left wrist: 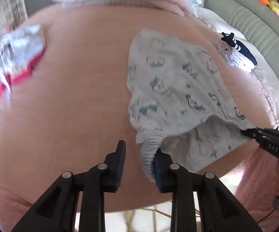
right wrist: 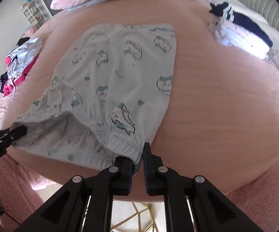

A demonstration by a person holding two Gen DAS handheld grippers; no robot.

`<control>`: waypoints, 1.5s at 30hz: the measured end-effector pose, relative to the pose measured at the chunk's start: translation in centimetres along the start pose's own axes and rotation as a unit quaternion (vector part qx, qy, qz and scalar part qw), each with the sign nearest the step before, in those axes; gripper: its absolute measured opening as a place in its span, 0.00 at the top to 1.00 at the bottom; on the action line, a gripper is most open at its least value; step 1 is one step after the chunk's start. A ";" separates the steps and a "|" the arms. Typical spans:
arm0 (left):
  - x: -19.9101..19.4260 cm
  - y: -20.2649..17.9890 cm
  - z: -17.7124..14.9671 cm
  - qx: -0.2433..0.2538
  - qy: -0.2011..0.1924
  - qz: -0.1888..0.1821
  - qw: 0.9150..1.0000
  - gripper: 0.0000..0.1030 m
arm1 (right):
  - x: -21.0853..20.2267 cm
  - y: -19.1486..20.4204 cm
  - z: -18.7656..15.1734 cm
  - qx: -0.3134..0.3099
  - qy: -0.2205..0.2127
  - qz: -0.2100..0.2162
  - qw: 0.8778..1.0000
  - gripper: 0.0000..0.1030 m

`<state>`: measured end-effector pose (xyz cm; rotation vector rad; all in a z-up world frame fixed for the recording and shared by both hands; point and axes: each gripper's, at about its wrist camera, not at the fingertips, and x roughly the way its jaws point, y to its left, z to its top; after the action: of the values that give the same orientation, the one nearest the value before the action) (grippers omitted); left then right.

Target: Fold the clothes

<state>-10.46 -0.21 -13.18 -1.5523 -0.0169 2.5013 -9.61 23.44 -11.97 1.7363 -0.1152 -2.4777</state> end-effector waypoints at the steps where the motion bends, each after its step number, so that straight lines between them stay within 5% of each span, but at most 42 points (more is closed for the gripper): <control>1: -0.4 -0.4 0.1 0.008 -0.011 0.002 1.000 0.76 | -0.1 0.1 -0.1 0.002 -0.002 0.001 1.000 0.92; 4: -1.4 -1.6 0.6 0.032 -0.038 0.005 0.999 0.75 | -0.6 0.3 -0.5 0.007 -0.010 0.003 1.000 0.92; 11: 0.6 -4.1 0.7 0.079 -0.007 -0.002 0.997 0.75 | -0.8 0.3 -0.8 -0.025 -0.008 -0.020 0.999 0.91; 15: 1.6 -2.4 -0.7 0.029 0.027 0.035 0.999 0.75 | -2.7 1.1 -0.8 -0.087 -0.020 -0.019 0.996 0.88; 22: 1.6 1.1 -2.9 -0.080 0.037 -0.027 0.996 0.75 | -5.8 4.2 0.5 -0.173 -0.075 0.018 0.982 0.80; 25: 1.8 1.2 -3.3 -0.098 0.052 -0.056 0.992 0.75 | -2.9 7.6 0.3 -0.251 -0.043 0.043 0.966 0.72; 27: 2.3 0.9 -3.3 -0.102 0.062 -0.058 0.991 0.75 | 0.6 9.4 0.1 -0.287 -0.014 0.019 0.958 0.73; 32: 3.5 0.0 -3.4 -0.103 0.066 -0.054 0.991 0.76 | 5.1 9.9 1.7 -0.257 -0.016 -0.074 0.963 0.81; 38: 3.7 -0.5 -3.1 -0.102 0.062 -0.078 0.990 0.77 | 3.8 7.3 4.2 -0.191 -0.052 -0.093 0.976 0.85; 45: 3.0 -1.4 -3.1 -0.104 0.033 -0.114 0.988 0.77 | -1.0 2.8 6.2 -0.080 -0.116 -0.062 0.988 0.87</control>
<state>-8.79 1.39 -17.06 -1.6071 -0.4328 2.3284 -14.99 20.76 -8.56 1.4302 0.1742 -2.6849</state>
